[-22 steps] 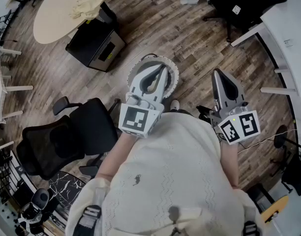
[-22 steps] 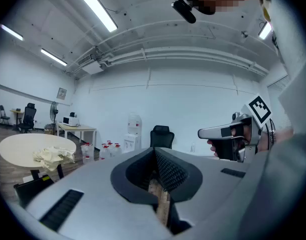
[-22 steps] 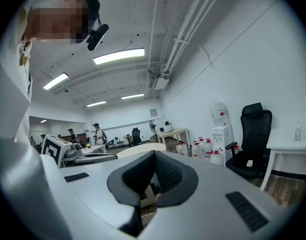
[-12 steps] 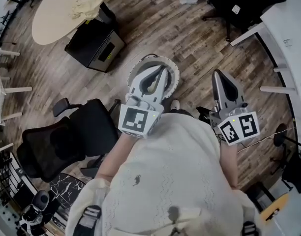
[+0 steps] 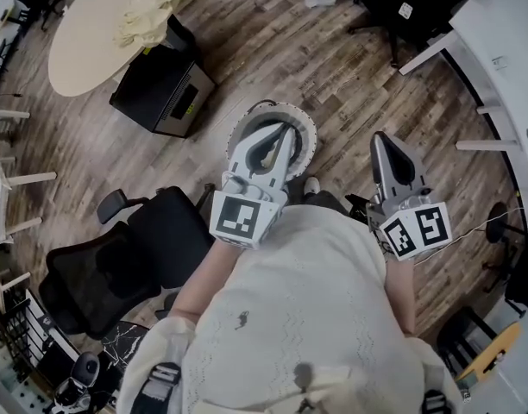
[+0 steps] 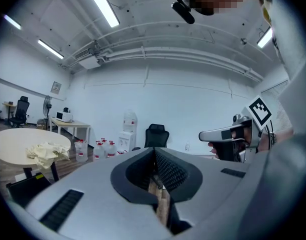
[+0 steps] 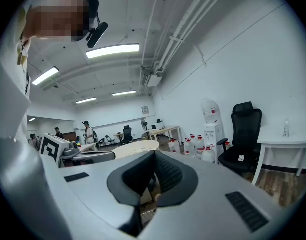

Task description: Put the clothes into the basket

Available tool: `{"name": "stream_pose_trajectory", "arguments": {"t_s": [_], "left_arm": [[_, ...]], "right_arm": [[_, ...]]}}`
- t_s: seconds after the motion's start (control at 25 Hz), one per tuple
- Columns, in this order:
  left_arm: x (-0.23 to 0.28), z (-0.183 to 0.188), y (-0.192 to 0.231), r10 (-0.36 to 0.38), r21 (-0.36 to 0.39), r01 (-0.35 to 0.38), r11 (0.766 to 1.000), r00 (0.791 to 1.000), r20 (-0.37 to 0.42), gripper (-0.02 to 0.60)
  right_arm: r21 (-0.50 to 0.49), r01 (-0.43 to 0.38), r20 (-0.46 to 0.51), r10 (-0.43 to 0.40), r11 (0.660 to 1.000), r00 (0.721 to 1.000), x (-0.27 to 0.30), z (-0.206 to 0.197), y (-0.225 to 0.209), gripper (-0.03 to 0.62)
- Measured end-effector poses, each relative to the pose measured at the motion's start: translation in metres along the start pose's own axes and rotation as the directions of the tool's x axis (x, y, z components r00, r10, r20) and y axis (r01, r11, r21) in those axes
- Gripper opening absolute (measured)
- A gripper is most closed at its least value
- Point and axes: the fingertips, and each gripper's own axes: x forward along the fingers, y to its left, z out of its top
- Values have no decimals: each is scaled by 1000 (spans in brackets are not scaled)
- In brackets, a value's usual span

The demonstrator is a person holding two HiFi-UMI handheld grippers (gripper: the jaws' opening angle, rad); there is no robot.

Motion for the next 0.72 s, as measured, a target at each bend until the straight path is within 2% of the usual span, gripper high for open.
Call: {"name": "stream_pose_trajectory", "arguments": {"t_s": [0.16, 0.4, 0.72], "left_arm": [[2, -8, 11, -24, 5, 24, 1000, 999, -47, 20], [7, -9, 6, -125, 41, 125, 991, 992, -18, 20], [32, -12, -14, -188, 36, 188, 981, 982, -24, 20]], "right_arm": [[0, 39, -7, -39, 999, 999, 4, -8, 5, 5], [27, 105, 16, -106, 994, 994, 3, -10, 7, 6], [67, 141, 17, -142, 988, 990, -2, -11, -12, 6]]}}
